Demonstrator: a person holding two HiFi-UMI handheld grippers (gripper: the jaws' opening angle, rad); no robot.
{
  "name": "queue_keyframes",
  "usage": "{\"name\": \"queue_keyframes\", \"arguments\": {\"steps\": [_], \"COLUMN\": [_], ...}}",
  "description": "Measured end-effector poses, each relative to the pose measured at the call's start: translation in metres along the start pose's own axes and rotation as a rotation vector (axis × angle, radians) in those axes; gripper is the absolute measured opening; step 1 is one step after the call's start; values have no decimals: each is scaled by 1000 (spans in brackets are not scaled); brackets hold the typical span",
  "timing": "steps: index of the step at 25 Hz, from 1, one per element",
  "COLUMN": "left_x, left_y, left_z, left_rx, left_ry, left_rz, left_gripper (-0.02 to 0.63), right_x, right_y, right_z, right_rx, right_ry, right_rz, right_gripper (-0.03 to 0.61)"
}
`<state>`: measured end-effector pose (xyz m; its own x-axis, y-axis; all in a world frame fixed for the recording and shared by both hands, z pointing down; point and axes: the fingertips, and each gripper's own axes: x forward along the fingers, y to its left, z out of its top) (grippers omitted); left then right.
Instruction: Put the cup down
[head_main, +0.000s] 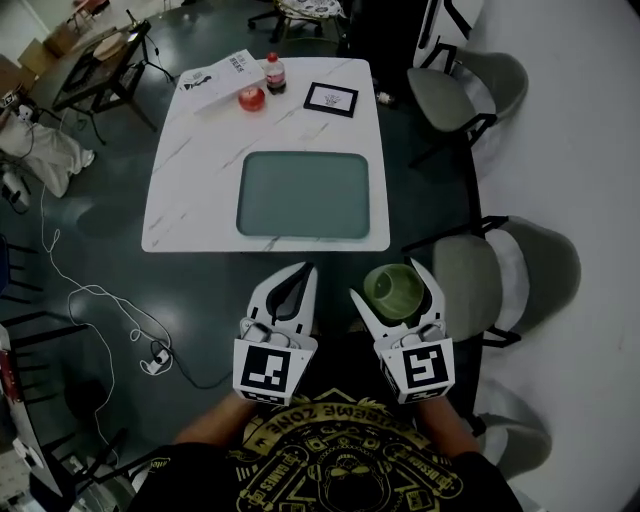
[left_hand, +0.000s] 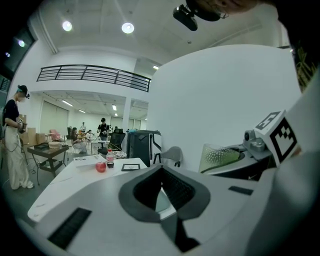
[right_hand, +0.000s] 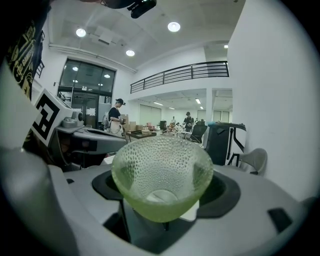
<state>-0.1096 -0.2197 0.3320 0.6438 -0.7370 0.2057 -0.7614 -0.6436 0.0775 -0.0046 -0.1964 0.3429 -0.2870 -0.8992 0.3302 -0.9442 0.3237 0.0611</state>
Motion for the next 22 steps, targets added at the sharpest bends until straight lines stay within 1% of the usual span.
{"name": "queue_keyframes", "arguments": {"steps": [4,8,11,17,22], "left_x": [-5,-6,-3,11,23], "left_y": [7,16,22,31,40], "left_z": [-3,-7,-11,-13,-18], "left_rx": [0,-27,-46,-59,-69], "left_ry": [1,9,16,30,51], "left_rz": [35,78,113,187,255], "left_gripper": [11,11,11,11,11], "right_x": [6,16,25,43,63], "right_y": [3,3,3,-6,-8], "right_z": [3,5,5,2,-4], "right_rx": [-20,-27,-37,-58,-83], "right_ry": [2,4,-1,11,4], "right_rz": [18,51,89,158,244], "right_gripper": [393,393,393,393,393]}}
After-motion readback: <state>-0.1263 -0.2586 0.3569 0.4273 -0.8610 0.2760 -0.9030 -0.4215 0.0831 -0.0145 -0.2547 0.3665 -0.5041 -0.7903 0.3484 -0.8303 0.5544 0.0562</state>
